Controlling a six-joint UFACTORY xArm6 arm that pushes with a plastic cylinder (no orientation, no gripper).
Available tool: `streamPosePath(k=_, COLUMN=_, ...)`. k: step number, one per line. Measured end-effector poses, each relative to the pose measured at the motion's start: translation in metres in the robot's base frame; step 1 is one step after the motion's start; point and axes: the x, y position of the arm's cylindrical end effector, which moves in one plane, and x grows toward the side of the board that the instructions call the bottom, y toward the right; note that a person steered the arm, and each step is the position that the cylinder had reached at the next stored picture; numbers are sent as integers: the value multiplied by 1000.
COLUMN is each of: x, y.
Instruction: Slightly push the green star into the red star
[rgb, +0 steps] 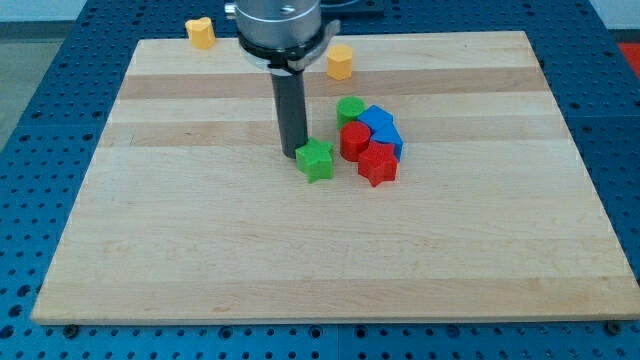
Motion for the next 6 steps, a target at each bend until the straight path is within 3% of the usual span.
streamPosePath(k=4, x=32, y=-18)
streamPosePath(k=6, x=36, y=17)
